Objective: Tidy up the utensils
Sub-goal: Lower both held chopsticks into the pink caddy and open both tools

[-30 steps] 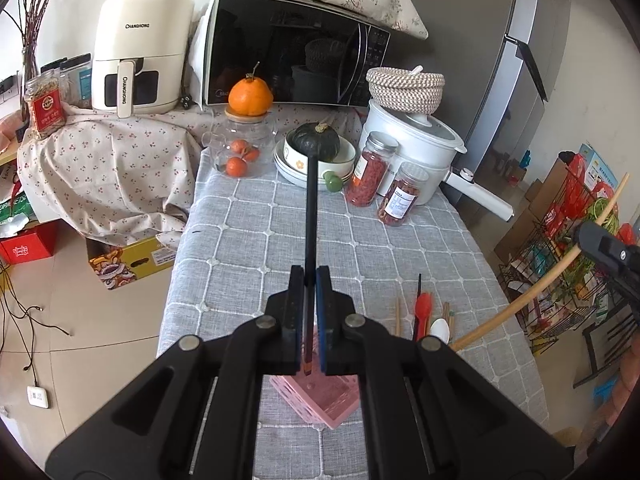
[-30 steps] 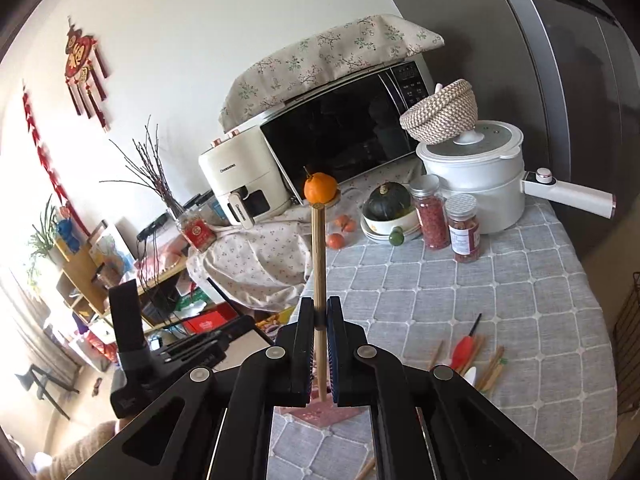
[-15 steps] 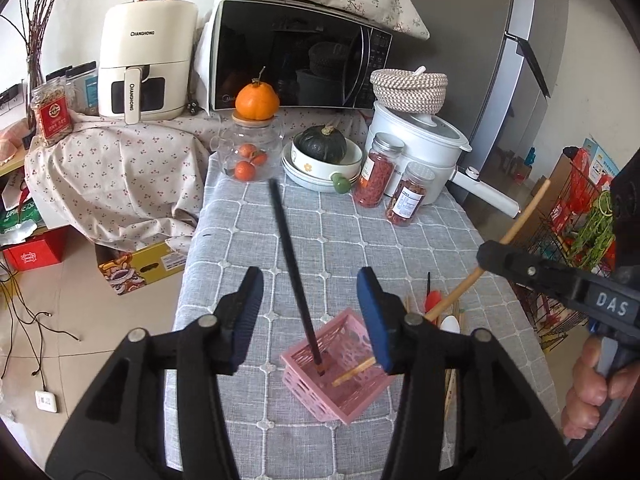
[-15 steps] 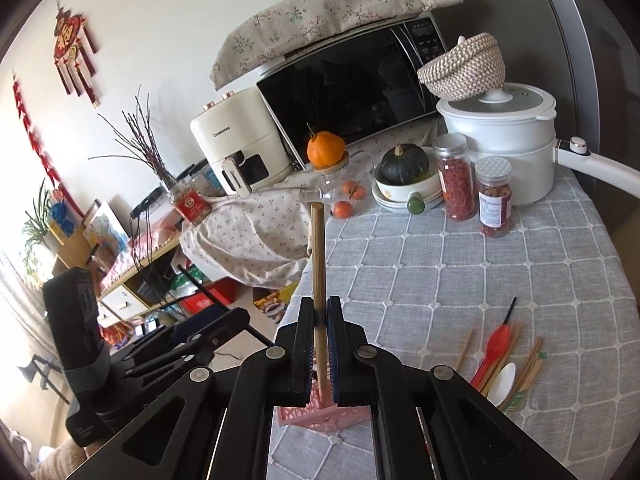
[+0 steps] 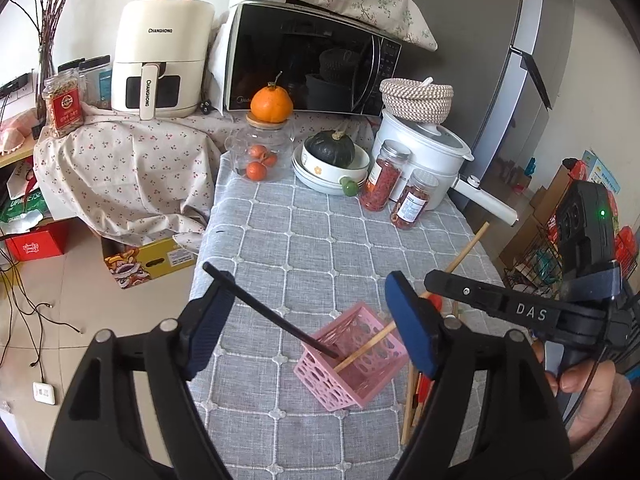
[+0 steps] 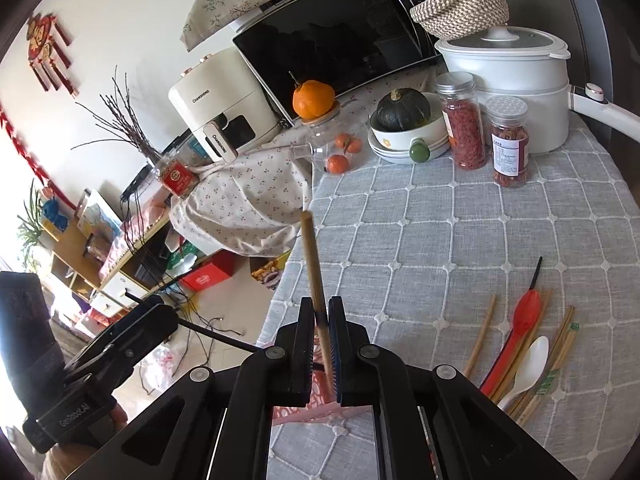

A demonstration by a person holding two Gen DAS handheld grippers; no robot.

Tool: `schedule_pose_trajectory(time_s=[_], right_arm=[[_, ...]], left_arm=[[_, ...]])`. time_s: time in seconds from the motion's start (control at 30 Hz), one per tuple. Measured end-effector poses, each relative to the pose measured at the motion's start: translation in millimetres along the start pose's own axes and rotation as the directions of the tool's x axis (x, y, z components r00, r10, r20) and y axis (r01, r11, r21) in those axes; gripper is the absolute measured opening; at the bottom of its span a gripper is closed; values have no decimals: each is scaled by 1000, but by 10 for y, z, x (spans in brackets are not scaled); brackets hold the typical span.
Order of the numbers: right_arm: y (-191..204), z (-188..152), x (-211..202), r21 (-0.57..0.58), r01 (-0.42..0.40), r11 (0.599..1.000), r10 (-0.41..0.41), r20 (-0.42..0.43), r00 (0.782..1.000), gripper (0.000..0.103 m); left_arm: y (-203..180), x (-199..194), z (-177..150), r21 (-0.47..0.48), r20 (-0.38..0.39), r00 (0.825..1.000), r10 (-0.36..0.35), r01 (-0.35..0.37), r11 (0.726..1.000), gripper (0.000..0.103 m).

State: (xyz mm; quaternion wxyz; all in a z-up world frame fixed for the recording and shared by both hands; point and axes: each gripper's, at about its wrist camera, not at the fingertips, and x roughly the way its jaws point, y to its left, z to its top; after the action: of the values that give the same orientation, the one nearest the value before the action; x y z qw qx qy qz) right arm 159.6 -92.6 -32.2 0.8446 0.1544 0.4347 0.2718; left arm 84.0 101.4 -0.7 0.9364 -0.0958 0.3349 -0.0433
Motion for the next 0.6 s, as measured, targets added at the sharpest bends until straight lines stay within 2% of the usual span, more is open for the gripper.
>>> schedule_pose_trajectory(time_s=[0.07,0.13,0.17,0.23,0.43,0.6], right_arm=[[-26,1,-3,10,1,1000,-1,-5,1000,13],[-54,22,-66,22,-2,1000,2,5,1000,31],[-62,41,-119,28,-9,1000,8,18,1000,35],[-72,77,-250,30,-26,999,24,54,998,50],[-67,121,-635,-16,-16,1000,17,123,992,63],[-130,72,-902,-72,52,996,-41,146,988,69]], left_arm=[[-5,-23,8,7,12,1000,25,-25,1000,81],[-4,-52,20,12,24,998,56,-56,998,83],[6,-68,27,10,29,997,65,-65,998,84],[30,-103,37,2,40,996,81,-81,997,85],[164,-245,53,-41,64,990,129,-126,991,90],[272,-401,35,-74,80,990,116,-110,991,93]])
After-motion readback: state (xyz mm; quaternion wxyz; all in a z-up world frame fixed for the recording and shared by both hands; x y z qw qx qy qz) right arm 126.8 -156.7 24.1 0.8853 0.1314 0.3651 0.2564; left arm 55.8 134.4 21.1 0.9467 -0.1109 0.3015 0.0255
